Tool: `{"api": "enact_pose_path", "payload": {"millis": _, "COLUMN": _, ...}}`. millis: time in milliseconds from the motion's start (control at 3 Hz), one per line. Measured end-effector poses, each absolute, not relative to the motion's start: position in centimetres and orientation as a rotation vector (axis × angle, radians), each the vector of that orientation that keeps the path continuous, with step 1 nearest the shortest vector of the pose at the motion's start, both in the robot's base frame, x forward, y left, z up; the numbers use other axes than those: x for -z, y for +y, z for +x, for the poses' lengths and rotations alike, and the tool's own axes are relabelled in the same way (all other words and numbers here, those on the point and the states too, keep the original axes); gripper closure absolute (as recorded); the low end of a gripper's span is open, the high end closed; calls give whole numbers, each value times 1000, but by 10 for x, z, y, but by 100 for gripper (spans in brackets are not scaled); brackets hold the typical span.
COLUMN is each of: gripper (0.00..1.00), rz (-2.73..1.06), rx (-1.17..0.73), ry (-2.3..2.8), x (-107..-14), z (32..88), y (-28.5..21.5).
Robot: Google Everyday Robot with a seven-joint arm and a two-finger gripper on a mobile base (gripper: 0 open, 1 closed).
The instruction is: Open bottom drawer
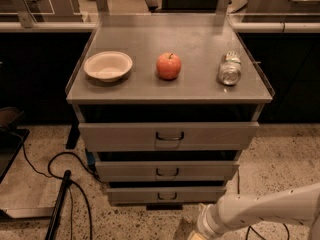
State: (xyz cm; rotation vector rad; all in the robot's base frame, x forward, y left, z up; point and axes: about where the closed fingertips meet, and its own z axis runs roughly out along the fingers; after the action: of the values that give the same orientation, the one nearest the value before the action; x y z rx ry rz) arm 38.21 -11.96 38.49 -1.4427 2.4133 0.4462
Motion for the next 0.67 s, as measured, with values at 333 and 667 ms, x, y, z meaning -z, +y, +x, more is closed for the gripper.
{"api": "enact_pose_path", "payload": {"millis": 333, "gripper": 0, "rz": -1427, "rx": -475, "ry": 2423, "x": -375, "z": 382, "y": -118}}
{"api": "enact_pose_path", "payload": {"millis": 667, "gripper": 0, "rz": -1396, "rx": -470, "ry": 2434, "x": -345, "z": 396, "y": -124}}
